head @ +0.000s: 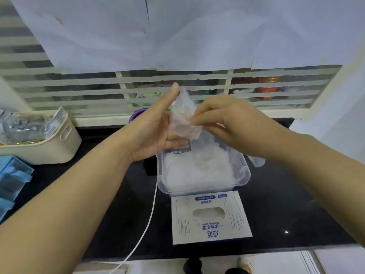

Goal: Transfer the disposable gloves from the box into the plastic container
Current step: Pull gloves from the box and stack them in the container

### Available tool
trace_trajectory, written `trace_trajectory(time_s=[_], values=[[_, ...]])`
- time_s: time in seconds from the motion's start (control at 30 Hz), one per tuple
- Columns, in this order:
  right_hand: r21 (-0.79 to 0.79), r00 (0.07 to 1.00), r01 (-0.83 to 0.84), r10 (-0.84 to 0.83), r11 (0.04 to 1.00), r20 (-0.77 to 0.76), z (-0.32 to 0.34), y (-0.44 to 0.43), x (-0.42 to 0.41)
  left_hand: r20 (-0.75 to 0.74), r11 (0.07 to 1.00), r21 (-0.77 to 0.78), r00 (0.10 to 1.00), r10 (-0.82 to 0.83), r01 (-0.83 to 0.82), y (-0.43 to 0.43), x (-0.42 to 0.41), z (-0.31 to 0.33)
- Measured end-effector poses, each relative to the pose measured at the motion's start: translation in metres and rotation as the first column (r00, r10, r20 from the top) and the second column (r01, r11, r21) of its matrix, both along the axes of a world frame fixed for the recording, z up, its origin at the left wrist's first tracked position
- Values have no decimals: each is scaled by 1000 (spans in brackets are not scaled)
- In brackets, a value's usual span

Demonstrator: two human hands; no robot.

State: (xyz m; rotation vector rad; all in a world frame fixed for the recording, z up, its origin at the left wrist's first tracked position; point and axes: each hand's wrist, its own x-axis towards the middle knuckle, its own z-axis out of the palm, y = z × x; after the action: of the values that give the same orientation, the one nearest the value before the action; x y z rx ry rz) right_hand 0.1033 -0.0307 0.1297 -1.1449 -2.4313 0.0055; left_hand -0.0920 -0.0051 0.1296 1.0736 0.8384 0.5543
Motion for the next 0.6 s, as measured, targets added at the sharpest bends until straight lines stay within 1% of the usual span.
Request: trace_trajectory(time_s=[0.03, 0.07, 0.13, 0.17, 0.23, 0.3, 0.33, 0.4, 0.43, 0.5, 0.57, 0.6], values=[[15, 999, -33, 32, 999, 37, -4, 4, -3, 18, 999, 18, 999, 41, -41, 1, 4, 0], [23, 997, -51, 50, 998, 59, -9, 6, -5, 3, 995, 47, 996, 93, -93, 3, 7, -2], [9, 996, -63, 62, 998, 67, -21, 10, -7, -90, 981, 119, 983, 161, -150, 9, 11, -13], [-22, 997, -57, 59, 998, 58, -26, 12, -6, -137, 975, 158, 974, 178, -155, 12, 12, -22], [-130, 999, -32, 32, 991, -1, -36, 14, -2, -215, 956, 212, 944, 249, -204, 18, 13, -40], [-245, 997, 12, -30, 969, -69, -47, 16, 1, -272, 942, 211, 910, 312, -260, 21, 14, -57], [-298, 995, 49, -71, 953, -64, -54, 18, 2, -301, 941, 197, 896, 325, -275, 23, 15, -67], [-399, 991, 132, -128, 908, 35, -74, 24, 3, -361, 943, 153, 872, 331, -295, 28, 15, -86], [-444, 985, 169, -136, 880, 105, -86, 27, 4, -408, 943, 175, 851, 331, -282, 30, 16, -95], [-508, 965, 231, -129, 830, 229, -109, 31, 7, -524, 933, 307, 785, 331, -189, 33, 18, -105], [-548, 946, 268, -107, 792, 307, -125, 33, 10, -601, 882, 464, 700, 385, -87, 32, 19, -112], [-562, 938, 278, -94, 779, 334, -130, 33, 10, -629, 865, 500, 664, 405, -54, 29, 19, -114]])
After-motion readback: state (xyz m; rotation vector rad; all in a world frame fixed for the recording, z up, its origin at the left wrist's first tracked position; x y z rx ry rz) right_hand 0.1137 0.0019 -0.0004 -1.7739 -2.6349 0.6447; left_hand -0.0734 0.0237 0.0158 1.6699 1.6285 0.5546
